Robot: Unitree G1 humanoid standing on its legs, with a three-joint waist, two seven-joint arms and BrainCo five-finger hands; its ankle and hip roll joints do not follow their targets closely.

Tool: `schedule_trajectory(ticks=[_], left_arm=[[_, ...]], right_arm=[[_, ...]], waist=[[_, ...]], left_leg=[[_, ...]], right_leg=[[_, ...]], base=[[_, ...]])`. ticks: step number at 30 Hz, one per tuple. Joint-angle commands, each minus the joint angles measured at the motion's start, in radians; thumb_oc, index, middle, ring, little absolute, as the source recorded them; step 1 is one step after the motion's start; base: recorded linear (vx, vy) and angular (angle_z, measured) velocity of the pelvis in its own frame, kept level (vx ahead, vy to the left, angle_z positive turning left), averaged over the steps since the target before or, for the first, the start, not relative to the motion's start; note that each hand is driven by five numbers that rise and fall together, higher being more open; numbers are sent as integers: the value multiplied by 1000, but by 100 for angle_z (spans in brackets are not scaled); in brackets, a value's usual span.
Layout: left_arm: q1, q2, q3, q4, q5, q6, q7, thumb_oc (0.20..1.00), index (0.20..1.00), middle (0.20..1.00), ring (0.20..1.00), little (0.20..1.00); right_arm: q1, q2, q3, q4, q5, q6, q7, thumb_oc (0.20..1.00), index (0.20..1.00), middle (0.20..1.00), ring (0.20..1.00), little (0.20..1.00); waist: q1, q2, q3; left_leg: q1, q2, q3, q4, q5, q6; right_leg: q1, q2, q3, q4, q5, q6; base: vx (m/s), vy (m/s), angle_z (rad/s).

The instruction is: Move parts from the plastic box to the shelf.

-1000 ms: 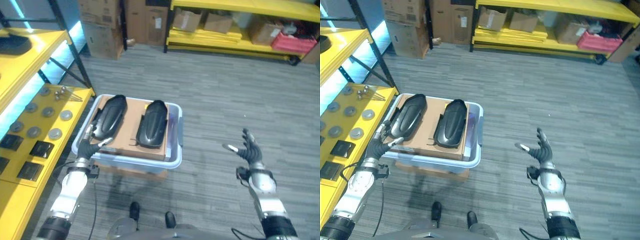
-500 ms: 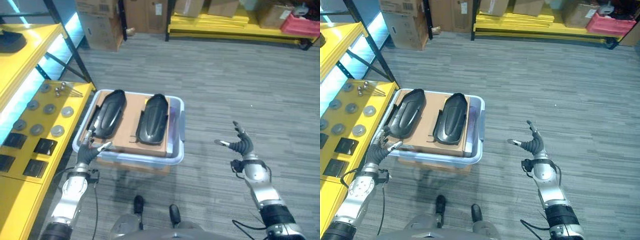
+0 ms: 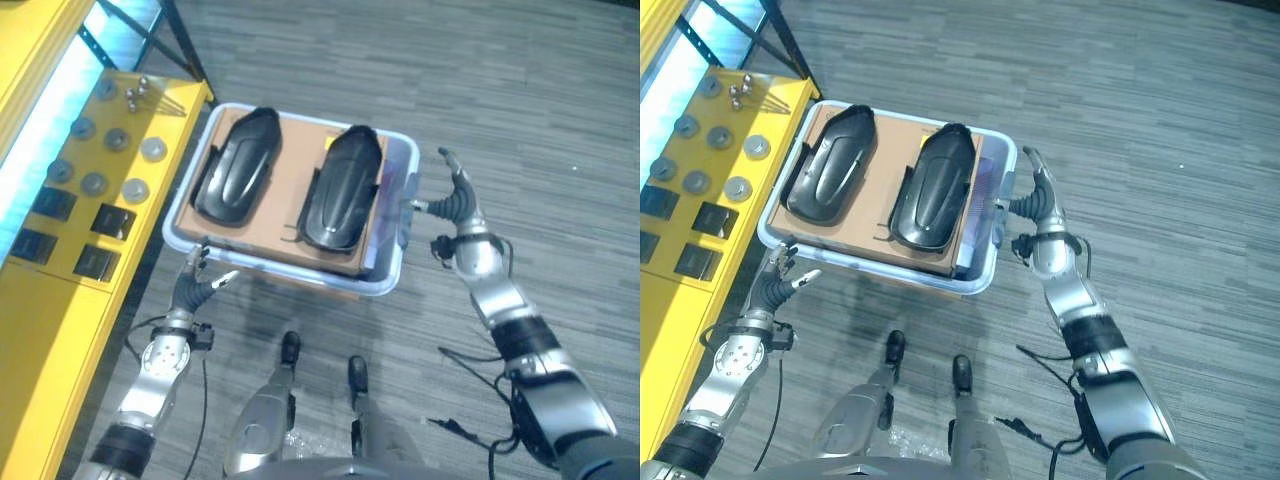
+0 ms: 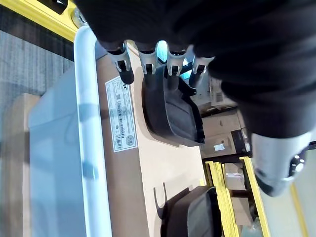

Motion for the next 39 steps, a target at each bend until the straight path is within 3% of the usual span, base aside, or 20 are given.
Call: schedule_trajectory(ticks=[1,15,25,39], left_arm=[[-55,30,-4,-23,-26,-80,37,1000,1000,1000,1000,1000],[-106,30,-28,8,-47,-95,69,1000,1000,1000,1000,1000],[-151,29,-51,26,-54,-106,79,1000,1000,1000,1000,1000],[-167,10,-43,43,-43,-95,113,1000,1000,1000,1000,1000]], right_arm=[[-90,-64,15,7,-28,-16,-62,1000,1000,1000,1000,1000],[-264,-73,135,223,-18,17,-45,1000,1000,1000,1000,1000],[-358,-56,205,343,11,7,-28,1000,1000,1000,1000,1000],[-314,-32,89,112,-105,31,-163,1000,1000,1000,1000,1000]], waist=[[33,-14,-7],[59,-4,39],[71,5,58],[62,10,43]], left_leg=[[85,56,50,39,-179,-69],[21,40,35,42,-164,-70],[-11,32,29,44,-156,-74],[-3,29,28,44,-170,-64]], right_leg=[[-78,-59,-66,118,-112,100],[-134,-67,-74,120,-91,114],[-156,-70,-85,117,-81,120],[-151,-79,-99,127,-93,124]], base=[[-2,25,5],[0,4,1],[-5,2,5],[-2,2,3]])
